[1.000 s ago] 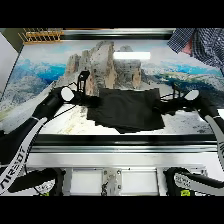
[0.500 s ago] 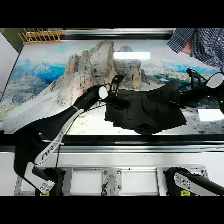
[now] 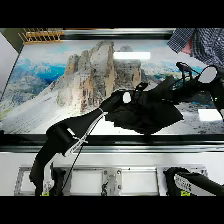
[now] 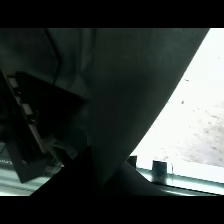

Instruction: Fold the clothes and pants, and hang the long-sleeved shirts on hangers.

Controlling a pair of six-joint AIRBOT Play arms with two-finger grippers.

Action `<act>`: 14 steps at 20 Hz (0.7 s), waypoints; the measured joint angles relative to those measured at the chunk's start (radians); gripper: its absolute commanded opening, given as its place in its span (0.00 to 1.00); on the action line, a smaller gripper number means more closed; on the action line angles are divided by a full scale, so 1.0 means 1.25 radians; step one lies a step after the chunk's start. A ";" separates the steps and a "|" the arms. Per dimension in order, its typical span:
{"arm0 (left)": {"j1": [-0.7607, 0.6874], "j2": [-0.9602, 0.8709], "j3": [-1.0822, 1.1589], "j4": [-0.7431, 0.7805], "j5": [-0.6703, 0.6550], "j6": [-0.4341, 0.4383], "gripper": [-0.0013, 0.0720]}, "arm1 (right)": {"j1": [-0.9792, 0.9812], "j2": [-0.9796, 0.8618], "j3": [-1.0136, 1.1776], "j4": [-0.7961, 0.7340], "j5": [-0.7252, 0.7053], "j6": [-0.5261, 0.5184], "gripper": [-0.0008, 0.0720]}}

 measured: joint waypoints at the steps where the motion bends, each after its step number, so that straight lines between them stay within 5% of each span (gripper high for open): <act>1: -0.007 -0.009 0.007 -0.005 -0.002 0.000 0.02 | 0.003 0.000 0.001 -0.002 -0.004 0.004 0.04; 14: 0.114 0.043 0.022 0.013 -0.092 -0.005 0.02 | 0.123 0.000 0.002 -0.002 -0.081 0.076 0.04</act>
